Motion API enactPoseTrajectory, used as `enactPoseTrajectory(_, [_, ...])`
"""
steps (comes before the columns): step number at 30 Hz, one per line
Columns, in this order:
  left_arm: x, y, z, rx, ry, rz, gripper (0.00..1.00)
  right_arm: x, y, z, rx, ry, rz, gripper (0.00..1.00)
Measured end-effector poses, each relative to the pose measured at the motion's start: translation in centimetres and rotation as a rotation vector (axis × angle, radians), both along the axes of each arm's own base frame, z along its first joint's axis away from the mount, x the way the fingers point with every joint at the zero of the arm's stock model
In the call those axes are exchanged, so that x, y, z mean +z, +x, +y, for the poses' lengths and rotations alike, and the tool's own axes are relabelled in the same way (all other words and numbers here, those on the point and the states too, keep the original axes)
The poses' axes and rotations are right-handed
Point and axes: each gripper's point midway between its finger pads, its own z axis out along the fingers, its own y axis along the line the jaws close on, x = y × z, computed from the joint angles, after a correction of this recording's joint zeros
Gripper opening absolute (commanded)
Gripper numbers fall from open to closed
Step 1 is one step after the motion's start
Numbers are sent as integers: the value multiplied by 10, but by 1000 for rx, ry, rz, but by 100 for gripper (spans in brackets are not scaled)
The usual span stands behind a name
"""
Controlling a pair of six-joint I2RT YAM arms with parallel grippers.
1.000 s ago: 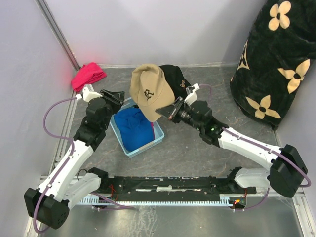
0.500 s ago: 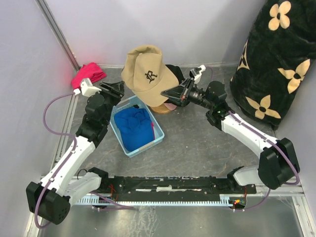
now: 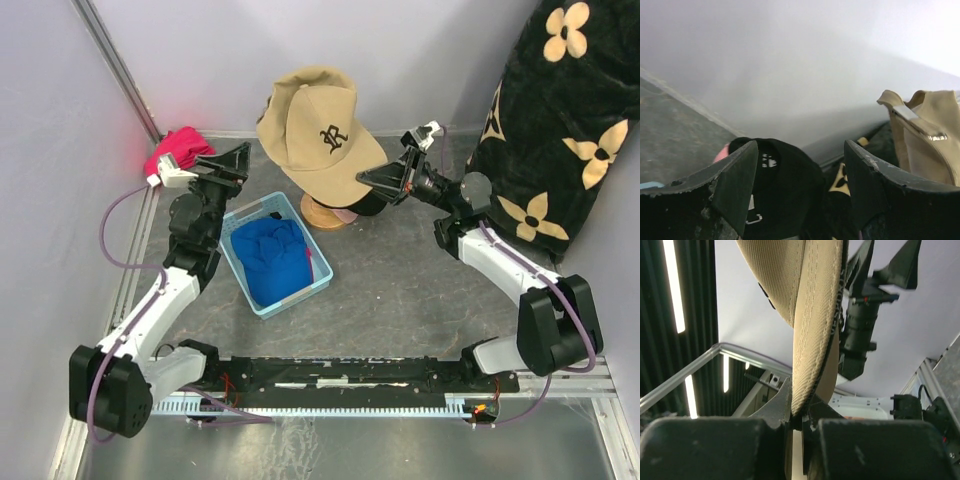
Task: Stack the hats
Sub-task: Pick up the hat from the bin.
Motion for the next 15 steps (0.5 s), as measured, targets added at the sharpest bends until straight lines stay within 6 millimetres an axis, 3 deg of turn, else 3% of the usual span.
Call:
enactPoseTrajectory(9, [25,12,-11,-184,-216,-148,78,-12,-21,-2,95,18,23,2])
enactPoseTrajectory(15, [39,9,-20,-319,-346,-222,80,-13,-33,-4,120,12,15,2])
